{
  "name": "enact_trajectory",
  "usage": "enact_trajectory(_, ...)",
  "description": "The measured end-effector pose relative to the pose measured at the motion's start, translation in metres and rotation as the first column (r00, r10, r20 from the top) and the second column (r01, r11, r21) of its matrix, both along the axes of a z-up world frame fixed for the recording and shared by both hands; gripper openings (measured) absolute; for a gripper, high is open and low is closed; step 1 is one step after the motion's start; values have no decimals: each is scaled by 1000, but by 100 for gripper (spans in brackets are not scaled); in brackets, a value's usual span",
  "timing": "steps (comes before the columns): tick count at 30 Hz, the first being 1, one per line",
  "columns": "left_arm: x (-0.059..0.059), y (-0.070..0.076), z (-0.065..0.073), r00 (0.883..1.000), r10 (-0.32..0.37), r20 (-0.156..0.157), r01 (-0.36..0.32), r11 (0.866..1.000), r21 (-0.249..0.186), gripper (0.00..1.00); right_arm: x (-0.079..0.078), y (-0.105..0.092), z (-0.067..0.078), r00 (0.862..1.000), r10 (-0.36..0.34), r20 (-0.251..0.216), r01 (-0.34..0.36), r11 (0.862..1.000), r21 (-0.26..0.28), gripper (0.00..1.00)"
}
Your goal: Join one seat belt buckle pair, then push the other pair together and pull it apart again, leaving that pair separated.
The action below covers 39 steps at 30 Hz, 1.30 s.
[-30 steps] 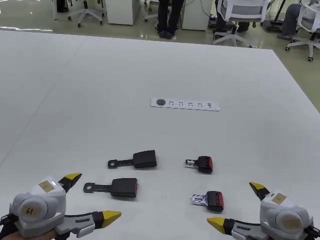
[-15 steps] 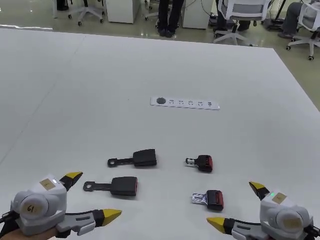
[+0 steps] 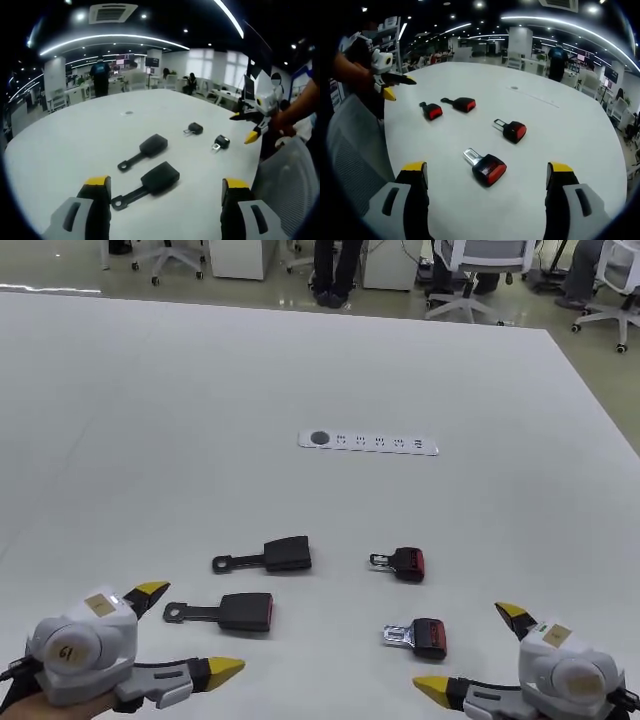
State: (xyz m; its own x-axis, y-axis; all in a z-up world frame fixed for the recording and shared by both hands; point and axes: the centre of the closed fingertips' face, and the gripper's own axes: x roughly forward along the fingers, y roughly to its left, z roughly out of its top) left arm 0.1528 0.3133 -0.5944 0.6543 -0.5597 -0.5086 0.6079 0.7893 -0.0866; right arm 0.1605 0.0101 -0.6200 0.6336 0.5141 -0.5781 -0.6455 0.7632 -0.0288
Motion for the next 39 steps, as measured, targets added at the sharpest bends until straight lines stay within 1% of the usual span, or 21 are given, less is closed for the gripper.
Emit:
enact_trajectory(4, 3, 2, -4, 1000, -10, -11, 10, 1000, 3, 94, 2, 2, -2, 1000, 14, -11, -14, 1000, -1, 100)
enact_trajectory(6, 2, -1, -4, 1000, -15, -14, 15, 1000, 5, 93, 4, 3, -3, 1000, 21, -15, -21, 1000, 1, 100)
enact_trajectory(10, 4, -1, -8, 999, -26, -25, 26, 1000, 7, 92, 6, 9, -7, 999, 42, -32, -42, 999, 7, 100)
enact_trajectory(13, 2, -3, -14, 997, -62, -35, 64, 997, 44, 92, 8, 11, -8, 998, 58, -38, -58, 998, 6, 100)
enact_trajectory(15, 2, -3, -16, 996, -74, -40, 76, 996, 47, 92, 10, 11, -12, 996, 72, -45, -73, 997, -6, 99)
enact_trajectory(17, 5, -3, -18, 996, -80, -43, 82, 995, 48, 92, 10, 12, -12, 996, 77, -50, -78, 997, -6, 99)
enact_trajectory(18, 7, -4, -18, 996, -81, -45, 83, 995, 49, 91, 11, 14, -12, 995, 86, -58, -85, 996, 8, 99)
enact_trajectory(19, 9, -3, -19, 996, -81, -48, 84, 995, 50, 91, 12, 15, -12, 994, 90, -59, -89, 996, 9, 98)
enact_trajectory(23, 14, -3, -22, 994, -99, -54, 102, 993, 55, 90, 16, 16, -16, 991, 112, -67, -112, 994, 5, 97)
enact_trajectory(24, 15, -2, -22, 993, -102, -56, 105, 993, 55, 90, 16, 17, -17, 991, 118, -66, -118, 993, -4, 97)
enact_trajectory(26, 19, -1, -26, 992, -109, -60, 112, 992, 56, 90, 16, 18, -18, 989, 129, -70, -130, 992, -7, 97)
enact_trajectory(28, 22, 1, -32, 991, -119, -63, 123, 990, 62, 89, 20, 16, -21, 988, 135, -76, -135, 991, -5, 96)
enact_trajectory(30, 21, -5, -34, 988, -135, -70, 140, 988, 66, 89, 22, 16, -21, 987, 140, -78, -141, 990, -9, 96)
enact_trajectory(32, 23, -4, -37, 986, -150, -75, 155, 985, 74, 89, 22, 17, -24, 984, 156, -88, -158, 987, -10, 96)
enact_trajectory(33, 24, -5, -37, 985, -152, -75, 158, 985, 74, 89, 22, 17, -25, 983, 159, -89, -161, 987, -13, 95)
enact_trajectory(36, 26, -11, -39, 979, -183, -86, 190, 978, 85, 88, 22, 15, -31, 979, 174, -109, -177, 984, -17, 94)
enact_trajectory(39, 28, -11, -43, 976, -199, -93, 207, 974, 89, 87, 21, 15, -33, 974, 191, -119, -195, 980, -25, 92)
